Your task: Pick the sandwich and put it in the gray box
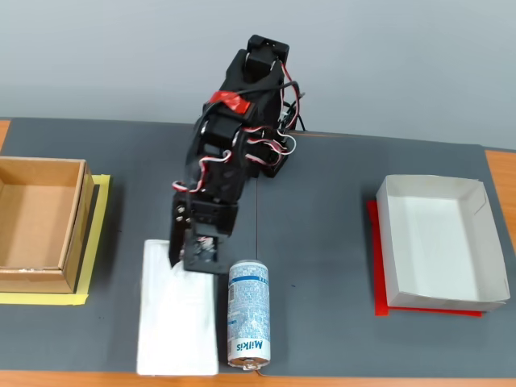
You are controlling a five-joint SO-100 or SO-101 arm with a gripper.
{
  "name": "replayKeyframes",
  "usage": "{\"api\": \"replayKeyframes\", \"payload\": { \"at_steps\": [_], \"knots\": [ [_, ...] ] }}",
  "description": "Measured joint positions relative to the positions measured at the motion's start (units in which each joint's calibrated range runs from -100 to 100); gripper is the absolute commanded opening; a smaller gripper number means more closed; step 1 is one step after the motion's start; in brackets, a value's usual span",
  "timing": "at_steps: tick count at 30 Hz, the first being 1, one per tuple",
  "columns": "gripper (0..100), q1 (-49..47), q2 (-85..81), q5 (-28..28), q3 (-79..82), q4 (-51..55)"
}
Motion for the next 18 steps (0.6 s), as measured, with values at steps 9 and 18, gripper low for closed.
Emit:
{"api": "replayKeyframes", "payload": {
  "at_steps": [9, 18],
  "knots": [
    [2, -6.41, -8.58, -2.39, 0.00, 0.35],
    [2, -18.05, -15.55, -8.16, 0.00, 0.35]
  ]
}}
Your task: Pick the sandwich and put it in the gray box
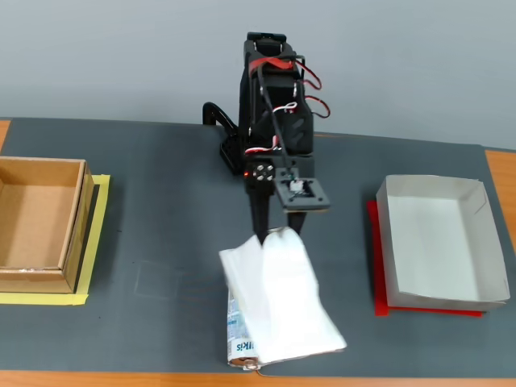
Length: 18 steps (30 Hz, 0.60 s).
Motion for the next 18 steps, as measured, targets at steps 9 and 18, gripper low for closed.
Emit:
{"api": "replayKeyframes", "payload": {
  "at_steps": [9, 18],
  "knots": [
    [2, -14.89, -4.16, -7.86, 0.00, 0.00],
    [2, -28.37, -4.16, -13.04, 0.27, -0.52]
  ]
}}
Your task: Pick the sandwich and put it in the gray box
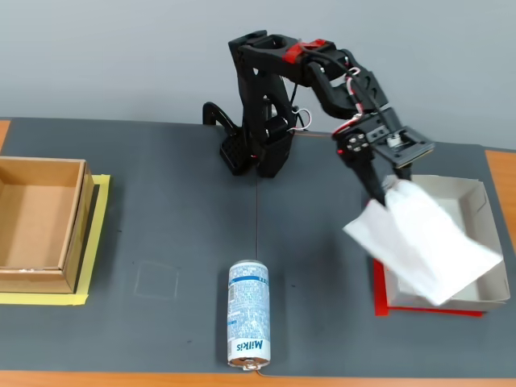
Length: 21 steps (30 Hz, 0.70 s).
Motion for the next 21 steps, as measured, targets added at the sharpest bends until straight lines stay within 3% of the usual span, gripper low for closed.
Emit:
{"api": "replayKeyframes", "payload": {
  "at_steps": [9, 21],
  "knots": [
    [2, -9.06, 0.59, -0.54, 7.99, -11.88],
    [2, -13.63, 12.49, -0.59, 8.53, -23.85]
  ]
}}
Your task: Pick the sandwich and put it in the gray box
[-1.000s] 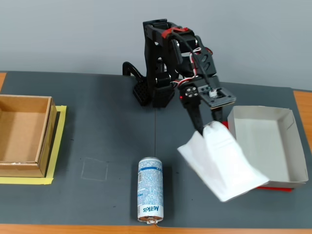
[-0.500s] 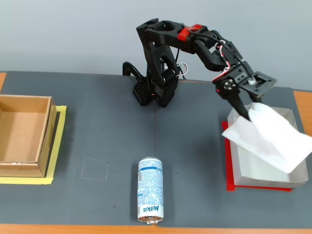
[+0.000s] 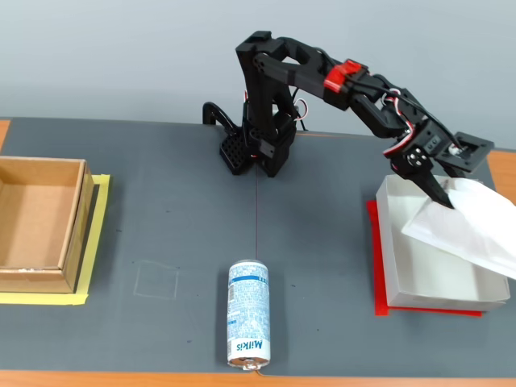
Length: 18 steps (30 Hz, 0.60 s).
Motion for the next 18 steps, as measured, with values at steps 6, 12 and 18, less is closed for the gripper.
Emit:
{"api": "replayKeyframes", "payload": {
  "at_steps": [6, 12, 18],
  "knots": [
    [2, -1.40, 5.18, 0.00, 0.09, -5.81],
    [2, -2.14, 8.50, 0.00, 0.09, -10.06],
    [2, -2.14, 11.55, 0.00, 0.09, -11.45]
  ]
}}
